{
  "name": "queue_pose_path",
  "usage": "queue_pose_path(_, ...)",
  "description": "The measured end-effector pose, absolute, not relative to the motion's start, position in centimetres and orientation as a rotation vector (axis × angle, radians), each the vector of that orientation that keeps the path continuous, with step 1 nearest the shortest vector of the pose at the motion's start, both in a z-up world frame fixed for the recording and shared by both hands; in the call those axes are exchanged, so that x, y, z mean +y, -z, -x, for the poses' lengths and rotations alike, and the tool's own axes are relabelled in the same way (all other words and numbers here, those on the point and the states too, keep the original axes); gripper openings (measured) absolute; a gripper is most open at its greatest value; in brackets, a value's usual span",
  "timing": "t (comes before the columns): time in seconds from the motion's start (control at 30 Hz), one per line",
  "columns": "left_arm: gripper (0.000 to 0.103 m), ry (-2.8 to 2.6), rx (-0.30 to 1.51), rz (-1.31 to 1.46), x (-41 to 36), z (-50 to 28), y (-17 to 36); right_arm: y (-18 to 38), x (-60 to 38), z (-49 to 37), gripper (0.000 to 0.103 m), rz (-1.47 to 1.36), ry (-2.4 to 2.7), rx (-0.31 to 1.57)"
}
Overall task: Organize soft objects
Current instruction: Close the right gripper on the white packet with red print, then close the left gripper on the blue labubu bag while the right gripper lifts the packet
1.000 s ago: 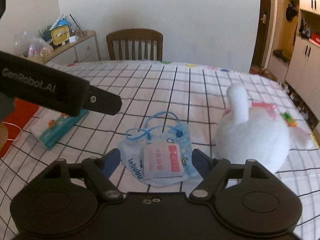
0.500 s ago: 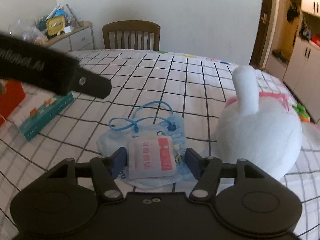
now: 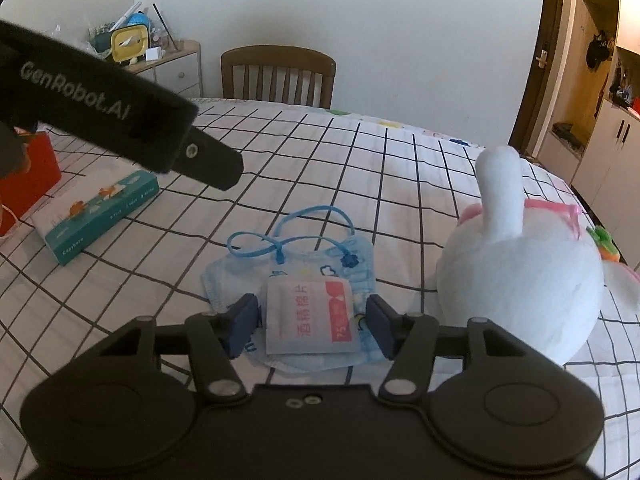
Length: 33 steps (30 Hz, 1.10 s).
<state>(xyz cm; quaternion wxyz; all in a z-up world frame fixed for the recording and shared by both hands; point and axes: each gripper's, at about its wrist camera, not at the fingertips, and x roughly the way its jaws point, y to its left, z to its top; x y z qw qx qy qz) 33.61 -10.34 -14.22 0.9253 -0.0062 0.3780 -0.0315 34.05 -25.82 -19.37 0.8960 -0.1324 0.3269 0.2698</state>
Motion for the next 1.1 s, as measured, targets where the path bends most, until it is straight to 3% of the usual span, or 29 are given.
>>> queue_pose_path(0.1, 0.103, 0.075, 0.774, -0.004, -10.8, -33.5, 14.3, 19.2, -26.3, -34.1, 0.043, 0.265, -0.537, 0.673)
queue_pose_path(0.23, 0.103, 0.115, 0.767, -0.027, -11.3, -33.2, 14.6, 18.9, -27.0, -34.4, 0.035, 0.234, -0.543, 0.676)
queue_pose_path(1.1, 0.103, 0.497, 0.826, -0.293, -19.3, -35.5, 18.9, 17.5, -35.5, -31.5, 0.033, 0.167, -0.491, 0.729)
